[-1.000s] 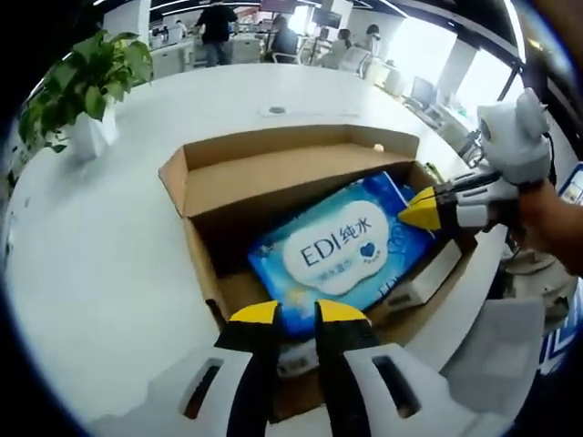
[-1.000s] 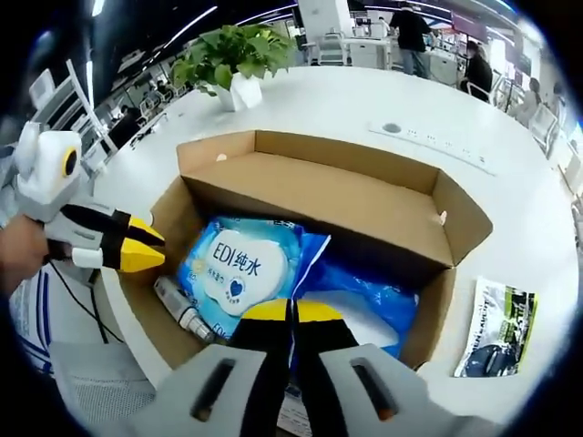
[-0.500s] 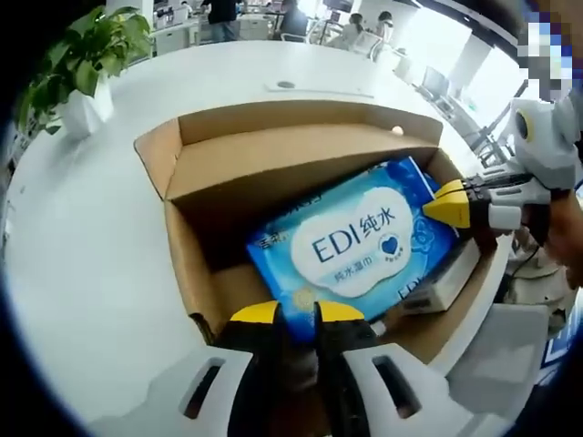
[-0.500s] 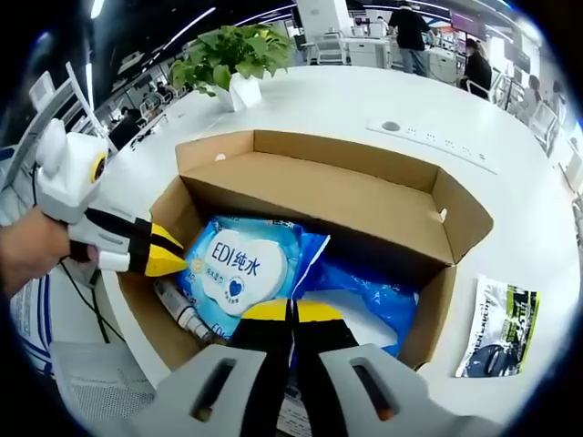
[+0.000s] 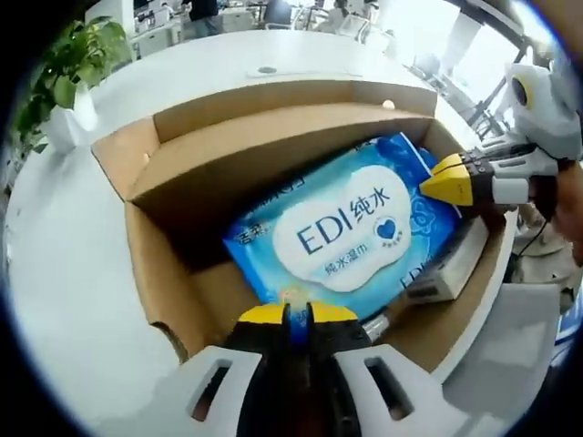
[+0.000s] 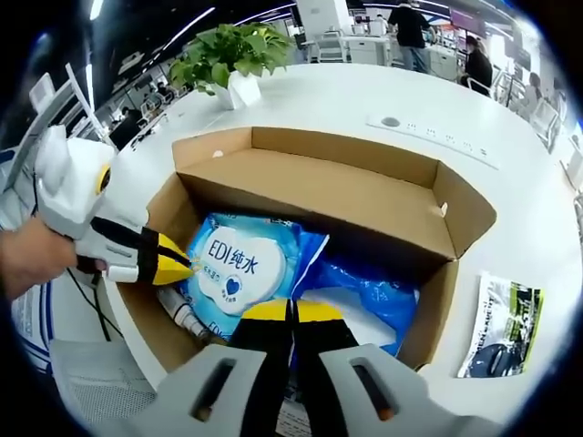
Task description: Operate the shoe box by opening the lid, removing the specified soft item, and placing it in the target area until the item is outside and the box remains undamaged.
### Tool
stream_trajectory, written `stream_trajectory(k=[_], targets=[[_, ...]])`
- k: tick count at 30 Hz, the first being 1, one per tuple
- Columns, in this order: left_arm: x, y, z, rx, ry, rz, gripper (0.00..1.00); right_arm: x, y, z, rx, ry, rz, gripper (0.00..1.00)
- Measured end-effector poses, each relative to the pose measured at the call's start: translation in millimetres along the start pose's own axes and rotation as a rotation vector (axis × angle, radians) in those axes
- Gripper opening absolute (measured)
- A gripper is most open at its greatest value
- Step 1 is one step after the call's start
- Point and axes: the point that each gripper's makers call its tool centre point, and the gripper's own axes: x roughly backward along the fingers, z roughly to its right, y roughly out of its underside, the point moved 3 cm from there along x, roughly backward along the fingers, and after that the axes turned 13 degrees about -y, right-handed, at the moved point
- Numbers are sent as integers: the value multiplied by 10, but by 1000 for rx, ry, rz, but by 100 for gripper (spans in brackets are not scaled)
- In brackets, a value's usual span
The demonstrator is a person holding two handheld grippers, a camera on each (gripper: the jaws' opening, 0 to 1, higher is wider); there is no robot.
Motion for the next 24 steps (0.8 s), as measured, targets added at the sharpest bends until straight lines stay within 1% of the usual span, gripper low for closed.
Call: stream_trajectory(k=[2,3,4,5,7,9,11,12,14,19,22,24], targets=[[5,-19,-7,9,-5,15,0,1,3,4,-3,-4,2,0],[28,-48,-10,54,7,27,2,0,7,7,-5,-5,2,0],[48,-51,-37,55,3,32,4,1,4,5,-6,-7,3,0],[66,-32,-72,49,-5,25,4,0,4,3,-5,-8,4,0],[104,-32,-72,56,0,26,5,-5,7,10,-2,-10,5,0],[95,-33,-81,21,-17,26,6,-6,9,21,-13,-15,9,0],[79,-39,-67,28,-23,17,8,1,0,16,-19,-17,13,0],[73,-62,-75,40,-32,22,9,3,-3,10,-15,-18,13,0],[49,-70,-84,23,-52,13,11,18,-13,8,-5,-13,15,0],[40,-76,-54,5,-61,8,14,68,-12,30,4,-1,27,0],[48,-39,-1,-11,-75,-13,18,91,-12,61,7,9,32,0],[42,-47,9,-17,-79,-20,20,120,-16,82,8,17,39,0]])
